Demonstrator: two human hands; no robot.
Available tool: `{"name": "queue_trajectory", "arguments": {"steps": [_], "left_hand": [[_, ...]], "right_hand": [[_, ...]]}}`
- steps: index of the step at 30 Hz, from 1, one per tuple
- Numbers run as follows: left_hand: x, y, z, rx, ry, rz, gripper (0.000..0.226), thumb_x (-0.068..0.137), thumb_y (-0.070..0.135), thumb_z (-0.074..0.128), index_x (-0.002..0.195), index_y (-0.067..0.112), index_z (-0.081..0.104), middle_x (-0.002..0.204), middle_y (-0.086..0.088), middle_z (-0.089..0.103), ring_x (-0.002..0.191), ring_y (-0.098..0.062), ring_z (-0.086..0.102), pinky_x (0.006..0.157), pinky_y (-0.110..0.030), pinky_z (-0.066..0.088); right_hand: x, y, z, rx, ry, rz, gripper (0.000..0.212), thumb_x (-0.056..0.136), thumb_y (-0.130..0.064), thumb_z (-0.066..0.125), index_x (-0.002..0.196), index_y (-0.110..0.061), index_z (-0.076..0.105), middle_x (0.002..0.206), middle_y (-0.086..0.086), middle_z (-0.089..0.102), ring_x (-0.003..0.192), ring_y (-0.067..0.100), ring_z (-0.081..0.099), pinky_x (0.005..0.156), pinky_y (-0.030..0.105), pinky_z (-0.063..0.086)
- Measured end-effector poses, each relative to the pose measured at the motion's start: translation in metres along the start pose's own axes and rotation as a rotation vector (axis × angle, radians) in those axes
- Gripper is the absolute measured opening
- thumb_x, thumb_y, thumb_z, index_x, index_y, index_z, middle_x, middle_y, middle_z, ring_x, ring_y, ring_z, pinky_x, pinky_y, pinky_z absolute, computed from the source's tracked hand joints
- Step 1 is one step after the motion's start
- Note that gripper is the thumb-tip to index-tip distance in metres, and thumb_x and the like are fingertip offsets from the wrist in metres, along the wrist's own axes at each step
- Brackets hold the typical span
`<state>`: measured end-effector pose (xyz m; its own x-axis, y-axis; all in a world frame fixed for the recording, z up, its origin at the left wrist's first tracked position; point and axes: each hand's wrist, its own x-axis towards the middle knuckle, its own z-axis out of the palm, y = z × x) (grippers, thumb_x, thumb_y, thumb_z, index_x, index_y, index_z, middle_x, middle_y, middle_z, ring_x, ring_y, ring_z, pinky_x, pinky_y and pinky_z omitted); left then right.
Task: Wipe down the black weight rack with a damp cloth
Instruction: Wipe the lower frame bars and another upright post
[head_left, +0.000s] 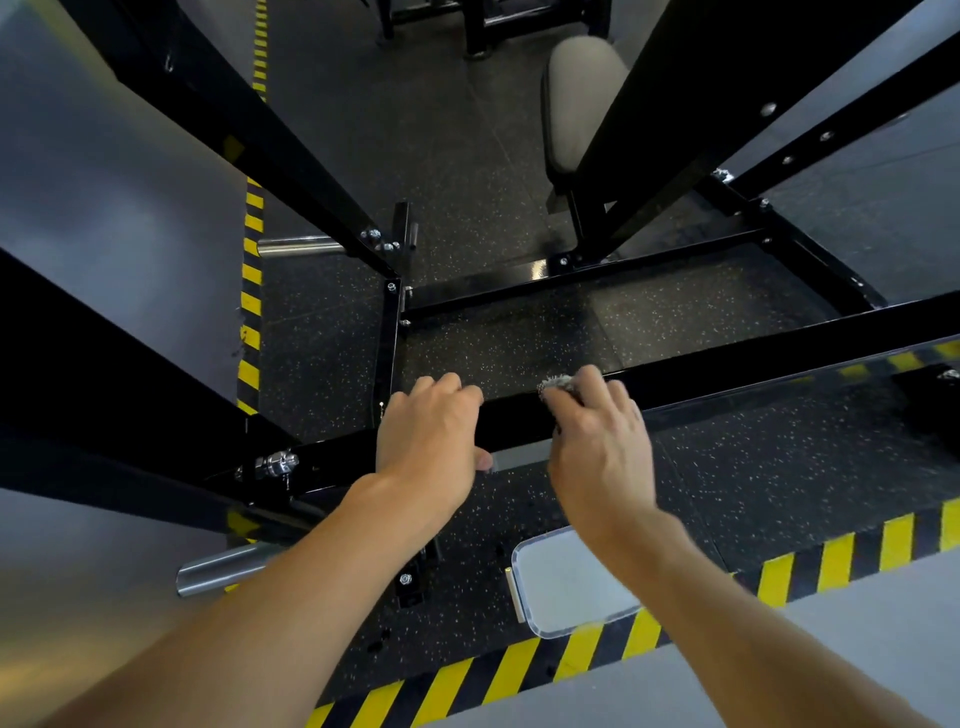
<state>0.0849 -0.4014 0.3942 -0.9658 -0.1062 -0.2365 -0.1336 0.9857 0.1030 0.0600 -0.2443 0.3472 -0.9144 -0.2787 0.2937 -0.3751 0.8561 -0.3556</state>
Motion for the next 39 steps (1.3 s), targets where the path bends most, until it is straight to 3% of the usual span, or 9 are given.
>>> {"name": "queue_trajectory", "arguments": {"steps": [5, 9, 14, 18, 23, 26, 31, 35, 39], "left_hand": [[0.006, 0.012, -0.003, 0.049, 0.003, 0.016, 0.043, 0.089, 0.044, 0.070, 0.126, 0.026, 0.057, 0.116, 0.004, 0.054, 0.112, -0.020, 0.050, 0.093, -0.036, 0.038], [0.007, 0.018, 0.000, -0.052, 0.008, 0.001, 0.049, 0.088, 0.040, 0.071, 0.133, 0.027, 0.055, 0.119, 0.004, 0.054, 0.115, -0.019, 0.048, 0.097, -0.037, 0.039], [0.010, 0.023, -0.002, 0.057, 0.012, 0.036, 0.044, 0.090, 0.040, 0.069, 0.127, 0.023, 0.054, 0.120, 0.003, 0.051, 0.115, -0.021, 0.049, 0.094, -0.037, 0.037], [0.014, 0.028, -0.001, 0.003, 0.006, 0.062, 0.048, 0.087, 0.041, 0.072, 0.128, 0.022, 0.056, 0.120, 0.003, 0.054, 0.114, -0.019, 0.048, 0.095, -0.034, 0.040], [0.019, 0.033, -0.005, 0.076, -0.008, 0.040, 0.047, 0.085, 0.042, 0.074, 0.124, 0.023, 0.056, 0.115, 0.003, 0.055, 0.113, -0.020, 0.050, 0.092, -0.033, 0.037], [0.019, 0.034, -0.009, 0.059, -0.040, 0.028, 0.049, 0.083, 0.041, 0.076, 0.124, 0.022, 0.057, 0.115, 0.003, 0.056, 0.112, -0.019, 0.050, 0.093, -0.034, 0.038], [0.017, 0.035, -0.008, 0.075, -0.032, 0.030, 0.050, 0.084, 0.043, 0.075, 0.126, 0.022, 0.056, 0.117, 0.003, 0.055, 0.113, -0.019, 0.050, 0.094, -0.033, 0.039], [0.016, 0.037, -0.008, 0.082, -0.030, 0.027, 0.051, 0.086, 0.044, 0.072, 0.128, 0.022, 0.055, 0.119, 0.004, 0.055, 0.114, -0.018, 0.050, 0.096, -0.033, 0.038], [0.011, 0.034, -0.005, 0.059, -0.012, 0.015, 0.052, 0.089, 0.043, 0.070, 0.134, 0.022, 0.054, 0.125, 0.004, 0.056, 0.119, -0.018, 0.049, 0.101, -0.033, 0.037]], "right_hand": [[0.002, -0.006, 0.005, -0.002, -0.103, -0.297, 0.031, 0.071, -0.002, 0.073, 0.100, -0.012, 0.070, 0.093, 0.004, 0.052, 0.077, 0.024, 0.050, 0.065, 0.034, 0.044], [0.012, 0.008, -0.002, -0.015, -0.021, 0.040, 0.022, 0.074, 0.000, 0.069, 0.094, -0.010, 0.067, 0.095, 0.007, 0.050, 0.078, 0.027, 0.049, 0.067, 0.039, 0.045], [0.005, 0.012, 0.000, 0.012, -0.101, -0.322, 0.033, 0.069, 0.002, 0.071, 0.100, -0.011, 0.069, 0.093, 0.005, 0.051, 0.077, 0.025, 0.049, 0.064, 0.034, 0.043], [0.007, 0.026, -0.008, -0.012, -0.002, -0.051, 0.036, 0.070, 0.003, 0.072, 0.103, -0.010, 0.071, 0.094, 0.007, 0.052, 0.079, 0.027, 0.050, 0.066, 0.036, 0.043], [0.002, 0.027, -0.002, -0.021, -0.038, -0.317, 0.036, 0.070, 0.002, 0.073, 0.103, -0.011, 0.071, 0.093, 0.005, 0.052, 0.078, 0.024, 0.049, 0.065, 0.034, 0.043], [0.003, 0.029, -0.005, -0.011, 0.022, -0.095, 0.035, 0.071, 0.002, 0.071, 0.104, -0.010, 0.070, 0.096, 0.005, 0.050, 0.079, 0.025, 0.048, 0.065, 0.035, 0.042], [0.001, 0.034, -0.006, -0.020, -0.074, -0.418, 0.035, 0.081, -0.004, 0.048, 0.108, -0.010, 0.069, 0.097, 0.006, 0.052, 0.080, 0.025, 0.049, 0.065, 0.035, 0.044], [0.030, 0.056, -0.015, -0.006, -0.070, -0.085, 0.036, 0.079, 0.007, 0.065, 0.110, -0.010, 0.071, 0.101, 0.007, 0.053, 0.085, 0.028, 0.052, 0.070, 0.040, 0.051], [0.045, 0.042, -0.042, 0.517, 0.014, 0.239, 0.034, 0.094, 0.005, 0.050, 0.112, -0.016, 0.071, 0.103, 0.000, 0.050, 0.076, 0.003, 0.050, 0.063, 0.011, 0.045]]}}
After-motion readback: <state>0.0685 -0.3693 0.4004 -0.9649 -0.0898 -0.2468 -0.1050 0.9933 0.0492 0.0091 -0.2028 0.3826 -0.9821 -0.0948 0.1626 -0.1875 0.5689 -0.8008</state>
